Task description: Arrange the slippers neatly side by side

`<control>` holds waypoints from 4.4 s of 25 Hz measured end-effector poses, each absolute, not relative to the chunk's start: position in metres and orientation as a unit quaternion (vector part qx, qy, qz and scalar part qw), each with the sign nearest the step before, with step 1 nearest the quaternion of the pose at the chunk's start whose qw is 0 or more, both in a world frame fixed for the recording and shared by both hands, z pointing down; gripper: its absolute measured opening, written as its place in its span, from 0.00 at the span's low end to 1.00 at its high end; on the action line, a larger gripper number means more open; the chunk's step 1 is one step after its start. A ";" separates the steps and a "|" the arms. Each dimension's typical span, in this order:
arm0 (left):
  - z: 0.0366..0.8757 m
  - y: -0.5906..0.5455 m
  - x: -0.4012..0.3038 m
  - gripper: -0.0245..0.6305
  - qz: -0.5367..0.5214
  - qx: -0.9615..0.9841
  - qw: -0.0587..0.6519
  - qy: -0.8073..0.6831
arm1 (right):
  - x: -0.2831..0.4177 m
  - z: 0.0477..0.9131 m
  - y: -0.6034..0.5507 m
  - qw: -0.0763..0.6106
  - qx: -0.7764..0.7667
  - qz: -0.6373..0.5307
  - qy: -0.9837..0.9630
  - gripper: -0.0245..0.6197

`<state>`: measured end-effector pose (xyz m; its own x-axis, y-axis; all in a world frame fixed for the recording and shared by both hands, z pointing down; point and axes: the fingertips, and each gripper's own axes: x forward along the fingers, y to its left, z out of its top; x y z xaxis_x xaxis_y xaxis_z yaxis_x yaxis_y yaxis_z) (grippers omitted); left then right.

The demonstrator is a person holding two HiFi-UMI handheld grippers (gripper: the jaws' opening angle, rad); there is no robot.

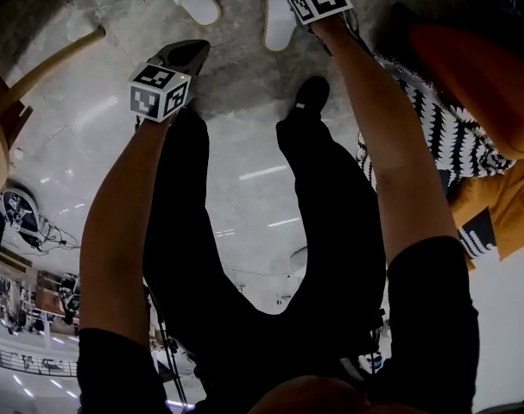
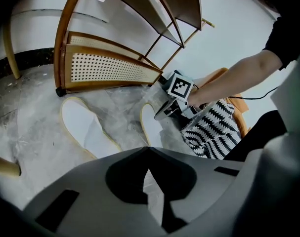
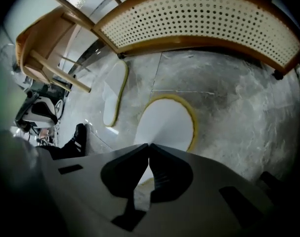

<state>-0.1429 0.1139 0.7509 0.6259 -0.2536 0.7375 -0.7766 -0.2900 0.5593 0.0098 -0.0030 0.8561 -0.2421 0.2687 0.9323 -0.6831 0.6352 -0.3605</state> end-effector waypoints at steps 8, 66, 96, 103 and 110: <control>0.778 0.128 -0.152 0.06 0.275 0.756 0.492 -0.334 | -0.005 0.876 -0.007 0.650 0.076 0.312 -0.689 0.09; 0.528 0.065 -0.153 0.06 0.200 0.731 0.492 -0.428 | -0.033 0.472 -0.015 0.162 0.363 0.441 -0.805 0.10; 0.798 -0.032 -0.238 0.22 0.310 0.597 0.514 -0.533 | 0.027 0.648 -0.039 0.187 0.349 0.382 -0.835 0.09; 0.851 -0.023 -0.236 0.26 0.353 0.564 0.518 -0.537 | 0.039 0.683 -0.048 0.190 0.354 0.379 -0.834 0.09; 0.855 -0.021 -0.243 0.08 0.354 0.539 0.511 -0.568 | 0.051 0.693 -0.047 0.198 0.353 0.377 -0.833 0.09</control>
<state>-0.2425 -0.0213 0.8555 0.1036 -0.2507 0.9625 -0.9745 0.1678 0.1486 0.0513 -0.0472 0.6925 -0.6727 -0.4379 0.5965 -0.7372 0.4665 -0.4889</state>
